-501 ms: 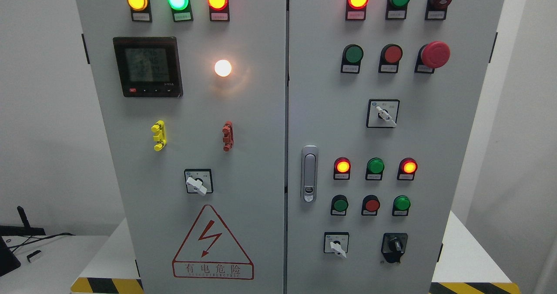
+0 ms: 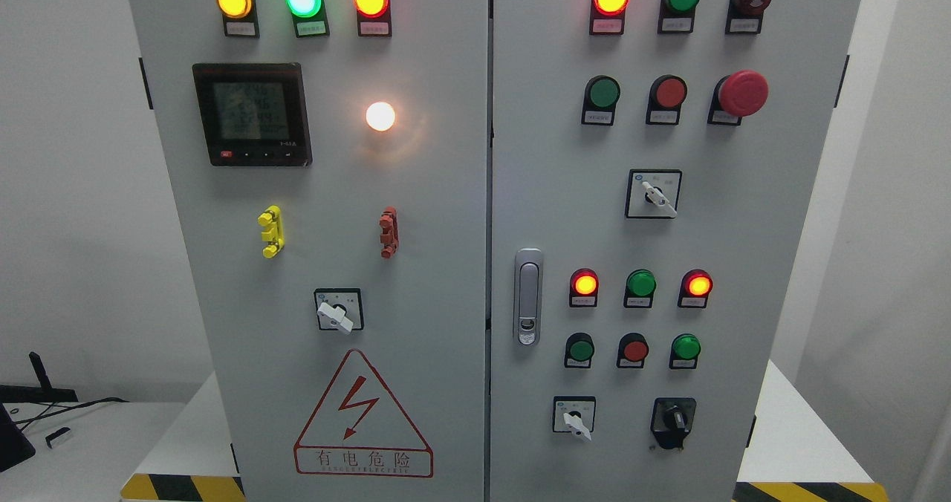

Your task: Trip black knob to open circuit

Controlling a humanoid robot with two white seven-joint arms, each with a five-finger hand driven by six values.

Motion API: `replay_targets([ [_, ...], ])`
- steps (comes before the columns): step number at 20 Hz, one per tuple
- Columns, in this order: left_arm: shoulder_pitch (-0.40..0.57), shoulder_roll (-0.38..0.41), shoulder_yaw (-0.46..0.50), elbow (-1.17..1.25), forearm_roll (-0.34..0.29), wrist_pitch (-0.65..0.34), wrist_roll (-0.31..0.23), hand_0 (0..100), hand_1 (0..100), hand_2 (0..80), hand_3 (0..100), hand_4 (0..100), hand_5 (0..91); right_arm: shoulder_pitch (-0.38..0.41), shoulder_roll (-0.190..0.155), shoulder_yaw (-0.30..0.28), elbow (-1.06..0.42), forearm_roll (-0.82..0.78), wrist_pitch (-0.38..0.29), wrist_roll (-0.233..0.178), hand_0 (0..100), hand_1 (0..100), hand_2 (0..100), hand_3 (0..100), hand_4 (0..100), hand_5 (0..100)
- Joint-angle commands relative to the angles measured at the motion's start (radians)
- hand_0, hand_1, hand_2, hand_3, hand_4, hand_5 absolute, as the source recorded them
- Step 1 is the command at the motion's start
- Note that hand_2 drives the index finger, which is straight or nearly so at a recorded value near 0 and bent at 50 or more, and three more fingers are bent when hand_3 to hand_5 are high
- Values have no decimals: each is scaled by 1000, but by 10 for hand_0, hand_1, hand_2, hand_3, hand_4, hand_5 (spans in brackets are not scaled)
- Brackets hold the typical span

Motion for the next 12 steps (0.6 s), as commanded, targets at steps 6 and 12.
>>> replay_targets([
  [6,0,1,0,-1,-31,1,0,120,389,0,0,0,0,54,-16,-5,-83,2,8,8,228,276,0,0,0,0],
  [12,0,1,0,1,-31,1,0,120,389,0,0,0,0,141,-26,-3,-253,2,14,11,282,142,0,0,0,0],
])
